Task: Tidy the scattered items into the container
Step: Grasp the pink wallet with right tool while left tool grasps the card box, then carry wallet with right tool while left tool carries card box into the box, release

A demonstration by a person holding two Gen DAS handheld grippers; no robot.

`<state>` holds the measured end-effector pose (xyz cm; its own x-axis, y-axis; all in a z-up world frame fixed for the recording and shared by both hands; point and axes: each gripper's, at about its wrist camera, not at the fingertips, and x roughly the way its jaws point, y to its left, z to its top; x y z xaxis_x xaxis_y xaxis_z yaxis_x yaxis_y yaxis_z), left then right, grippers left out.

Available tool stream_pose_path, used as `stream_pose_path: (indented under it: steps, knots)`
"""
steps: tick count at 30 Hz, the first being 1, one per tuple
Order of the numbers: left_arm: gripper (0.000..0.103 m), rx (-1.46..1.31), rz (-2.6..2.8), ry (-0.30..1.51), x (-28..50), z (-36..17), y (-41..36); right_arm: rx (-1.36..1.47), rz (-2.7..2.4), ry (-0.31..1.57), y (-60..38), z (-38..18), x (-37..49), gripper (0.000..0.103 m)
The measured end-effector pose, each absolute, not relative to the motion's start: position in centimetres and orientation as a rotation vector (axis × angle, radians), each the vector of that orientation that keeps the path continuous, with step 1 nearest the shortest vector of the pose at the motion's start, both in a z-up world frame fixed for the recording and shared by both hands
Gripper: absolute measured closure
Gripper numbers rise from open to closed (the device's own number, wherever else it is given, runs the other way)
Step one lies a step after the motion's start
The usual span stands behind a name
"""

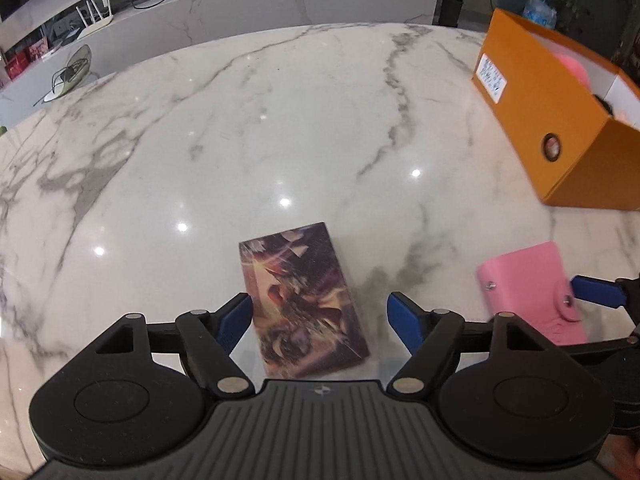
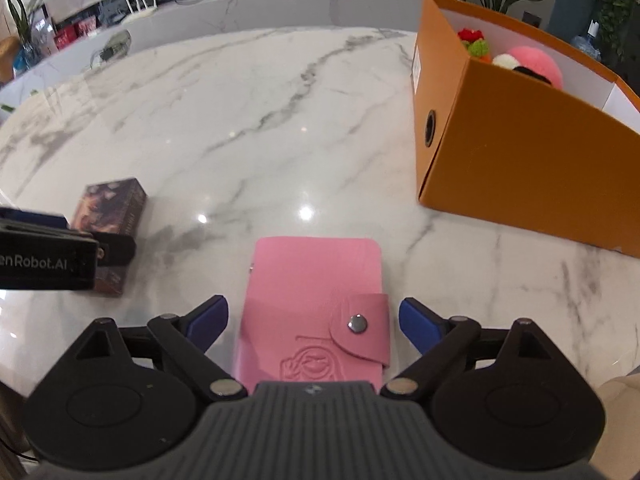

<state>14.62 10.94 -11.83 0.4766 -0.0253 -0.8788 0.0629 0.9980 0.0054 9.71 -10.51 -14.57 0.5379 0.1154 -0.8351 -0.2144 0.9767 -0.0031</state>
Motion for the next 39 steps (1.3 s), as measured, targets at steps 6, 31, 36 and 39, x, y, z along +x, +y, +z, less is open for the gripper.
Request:
stream_pose_path:
  steps: [6,31,36,39]
  knots:
    - [0.016,-0.074,-0.012,1.130,15.4,-13.3,13.0,-0.115,0.187,1.000,-10.3,-15.3,9.7,0.006]
    - [0.033,-0.087,-0.049,1.088,14.3,-11.8,12.6,-0.038,0.181,0.958,-11.7,-14.1,8.7,0.022]
    - [0.033,-0.078,-0.065,1.054,13.5,-10.4,12.0,-0.010,0.179,0.917,-12.3,-12.7,8.2,0.022]
    - [0.033,-0.077,-0.071,1.032,12.9,-9.6,11.6,0.004,0.180,0.891,-12.5,-11.9,7.8,0.022]
